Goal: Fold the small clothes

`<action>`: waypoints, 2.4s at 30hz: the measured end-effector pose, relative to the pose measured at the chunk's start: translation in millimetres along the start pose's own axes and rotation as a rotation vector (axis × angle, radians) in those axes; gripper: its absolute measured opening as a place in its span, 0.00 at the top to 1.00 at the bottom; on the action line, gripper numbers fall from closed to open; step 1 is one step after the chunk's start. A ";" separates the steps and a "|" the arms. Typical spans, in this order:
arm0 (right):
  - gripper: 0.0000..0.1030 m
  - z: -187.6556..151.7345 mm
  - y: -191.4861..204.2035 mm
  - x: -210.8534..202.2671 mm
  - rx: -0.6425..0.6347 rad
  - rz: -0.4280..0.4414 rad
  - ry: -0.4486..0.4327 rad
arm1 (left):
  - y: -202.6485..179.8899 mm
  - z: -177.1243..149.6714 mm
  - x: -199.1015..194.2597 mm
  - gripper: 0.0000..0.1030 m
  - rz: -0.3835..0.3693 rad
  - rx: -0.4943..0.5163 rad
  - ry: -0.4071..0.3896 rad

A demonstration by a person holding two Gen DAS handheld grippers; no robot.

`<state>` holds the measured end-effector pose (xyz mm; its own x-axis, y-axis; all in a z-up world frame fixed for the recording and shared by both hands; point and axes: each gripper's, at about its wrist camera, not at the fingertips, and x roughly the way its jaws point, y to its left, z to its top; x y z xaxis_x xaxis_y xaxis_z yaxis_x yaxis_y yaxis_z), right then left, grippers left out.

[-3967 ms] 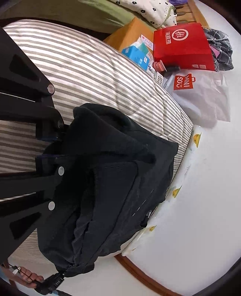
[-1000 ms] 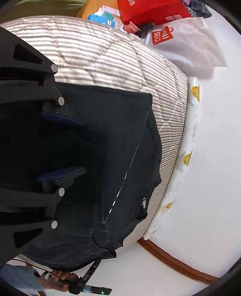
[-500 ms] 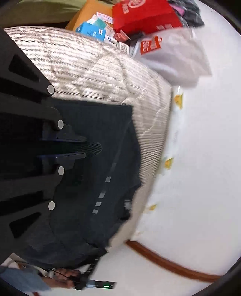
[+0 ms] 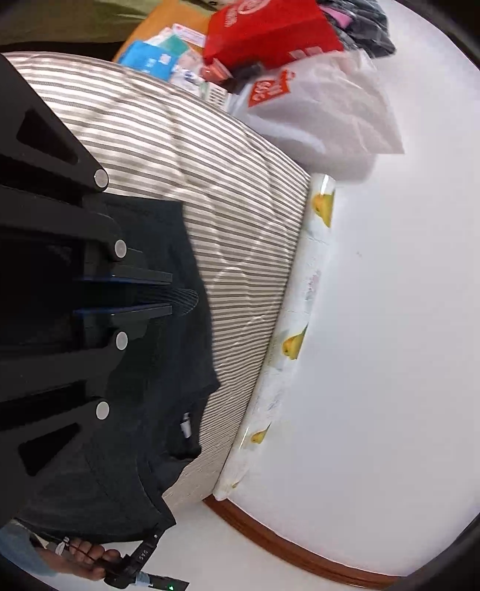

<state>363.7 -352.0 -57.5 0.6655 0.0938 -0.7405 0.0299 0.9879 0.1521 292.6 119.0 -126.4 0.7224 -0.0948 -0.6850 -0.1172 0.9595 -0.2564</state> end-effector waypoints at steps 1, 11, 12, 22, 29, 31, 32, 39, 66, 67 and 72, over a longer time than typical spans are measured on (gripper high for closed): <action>0.85 2.7 -0.7 6.5 0.001 -0.005 0.007 | -2.2 3.9 6.1 0.91 0.009 0.008 0.003; 0.82 -9.3 -2.9 60.5 -0.028 -0.102 0.119 | -2.6 -0.5 54.4 0.89 0.063 0.016 0.124; 0.81 -9.8 -2.9 60.4 -0.031 -0.105 0.120 | -1.3 -1.9 54.8 0.88 0.065 0.015 0.133; 0.63 -24.7 30.9 2.6 -0.117 -0.156 0.041 | -2.2 -16.4 18.5 0.83 0.081 0.037 0.135; 0.63 -61.1 71.7 -37.2 -0.172 -0.155 0.025 | -7.7 -34.0 -25.5 0.78 0.077 0.037 0.106; 0.63 -71.2 82.4 -46.6 -0.168 -0.126 0.023 | -10.6 -42.6 -42.2 0.73 0.070 0.043 0.095; 0.63 -75.8 87.9 -50.7 -0.169 -0.117 0.021 | -11.3 -47.5 -50.6 0.69 0.068 0.044 0.088; 0.63 -118.2 138.6 -62.2 -0.219 0.004 0.100 | 0.4 -97.7 -94.5 0.53 0.007 0.004 0.083; 0.63 -173.6 185.0 -57.7 -0.300 -0.093 0.055 | 69.3 -185.4 -93.0 0.53 -0.222 -0.359 0.103; 0.63 -175.4 185.6 -55.8 -0.301 -0.101 0.058 | 70.0 -184.5 -91.5 0.53 -0.227 -0.363 0.102; 0.63 -193.1 193.6 -71.7 -0.418 -0.148 0.044 | 70.3 -176.7 -82.8 0.54 -0.229 -0.377 0.096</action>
<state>177.7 -143.7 -101.4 0.6442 -0.0558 -0.7628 -0.1875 0.9554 -0.2282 104.1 147.4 -208.3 0.6946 -0.3348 -0.6368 -0.2144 0.7485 -0.6275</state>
